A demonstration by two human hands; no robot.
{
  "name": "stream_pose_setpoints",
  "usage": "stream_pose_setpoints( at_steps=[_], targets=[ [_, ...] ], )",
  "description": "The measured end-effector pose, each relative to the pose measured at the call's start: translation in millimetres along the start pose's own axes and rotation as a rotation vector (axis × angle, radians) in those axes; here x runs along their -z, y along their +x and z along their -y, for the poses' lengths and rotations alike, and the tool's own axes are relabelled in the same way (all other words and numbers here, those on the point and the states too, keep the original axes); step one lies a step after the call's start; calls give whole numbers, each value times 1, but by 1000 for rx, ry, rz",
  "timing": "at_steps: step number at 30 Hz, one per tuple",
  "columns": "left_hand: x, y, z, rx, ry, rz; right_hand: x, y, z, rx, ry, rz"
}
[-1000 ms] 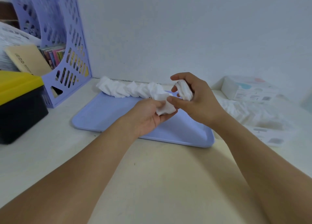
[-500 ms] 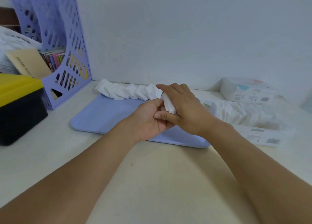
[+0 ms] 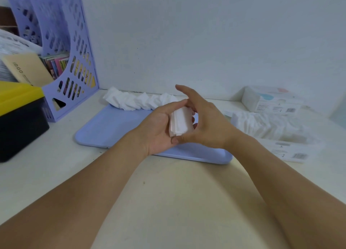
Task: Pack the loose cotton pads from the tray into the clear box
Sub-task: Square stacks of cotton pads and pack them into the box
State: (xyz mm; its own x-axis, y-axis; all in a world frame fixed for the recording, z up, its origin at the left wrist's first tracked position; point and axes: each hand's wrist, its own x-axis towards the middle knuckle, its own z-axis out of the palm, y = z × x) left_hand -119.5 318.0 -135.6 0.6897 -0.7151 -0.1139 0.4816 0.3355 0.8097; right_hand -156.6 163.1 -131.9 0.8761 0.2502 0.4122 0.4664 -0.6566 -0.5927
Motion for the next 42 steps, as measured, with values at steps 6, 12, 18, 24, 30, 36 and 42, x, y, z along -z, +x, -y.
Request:
stream_pose_setpoints(
  at_steps=[6, 12, 18, 24, 30, 36, 42],
  targets=[
    [1, -5, 0, 18, -8, 41, -6, 0, 1, -9, 223, -39],
    [12, 11, -10, -81, -122, -274, 6, 7, 6, -244, 230, -123],
    [35, 7, -24, -148, -248, -410, 2, 70, -18, -679, -225, -78],
    [45, 12, -27, -109, -209, -443, -13, 101, -32, -737, -365, 131],
    [60, 21, -28, -199, -32, -612, -15, 104, -46, -759, -427, 167],
    [58, 26, -24, -244, 14, -577, 21, 102, -12, -604, -155, 46],
    [47, 35, -25, -320, 141, -695, 2, 100, 27, -595, 682, 66]
  ],
)
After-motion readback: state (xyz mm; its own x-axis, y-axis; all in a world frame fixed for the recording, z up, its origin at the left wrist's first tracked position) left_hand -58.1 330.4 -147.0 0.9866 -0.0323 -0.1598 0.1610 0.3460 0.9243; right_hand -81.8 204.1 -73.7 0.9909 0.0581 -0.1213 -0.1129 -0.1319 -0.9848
